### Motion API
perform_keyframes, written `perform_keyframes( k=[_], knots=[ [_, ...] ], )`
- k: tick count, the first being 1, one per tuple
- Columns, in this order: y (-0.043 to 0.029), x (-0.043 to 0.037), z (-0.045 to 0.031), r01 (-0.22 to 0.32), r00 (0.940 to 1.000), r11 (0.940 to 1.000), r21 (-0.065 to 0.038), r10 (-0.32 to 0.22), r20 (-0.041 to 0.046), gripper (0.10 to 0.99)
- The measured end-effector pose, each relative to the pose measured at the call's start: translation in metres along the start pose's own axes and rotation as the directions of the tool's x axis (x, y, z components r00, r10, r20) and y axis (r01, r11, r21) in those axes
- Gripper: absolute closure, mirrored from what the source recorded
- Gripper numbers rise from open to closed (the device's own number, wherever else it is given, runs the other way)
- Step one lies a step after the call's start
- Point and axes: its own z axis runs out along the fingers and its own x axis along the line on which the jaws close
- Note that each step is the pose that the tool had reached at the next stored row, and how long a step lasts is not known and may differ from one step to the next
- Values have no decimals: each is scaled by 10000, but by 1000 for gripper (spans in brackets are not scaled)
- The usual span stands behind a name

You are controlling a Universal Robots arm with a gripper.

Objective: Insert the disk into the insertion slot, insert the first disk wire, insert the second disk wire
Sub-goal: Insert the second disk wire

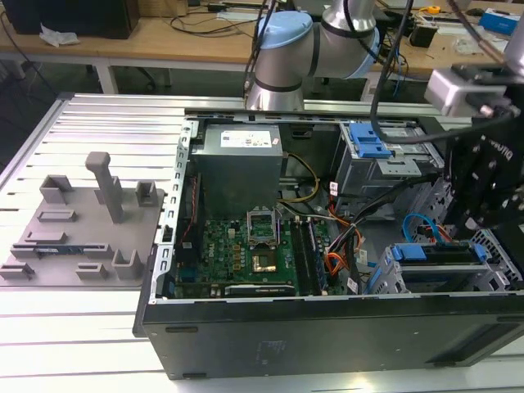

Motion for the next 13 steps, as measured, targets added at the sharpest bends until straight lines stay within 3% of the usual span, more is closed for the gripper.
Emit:
perform_keyframes(
  k=[2, 4, 5, 13],
  knots=[
    [-3, 9, -99, 0, 10000, 10000, 1, 0, -14, 800],
    [-6, 18, -222, 1, 10000, 10000, 0, -1, -44, 937],
    [-6, 13, -246, 3, 10000, 10000, 0, -3, -84, 980],
    [-4, 10, -248, 3, 9999, 10000, 1, -3, -112, 980]
  ],
)
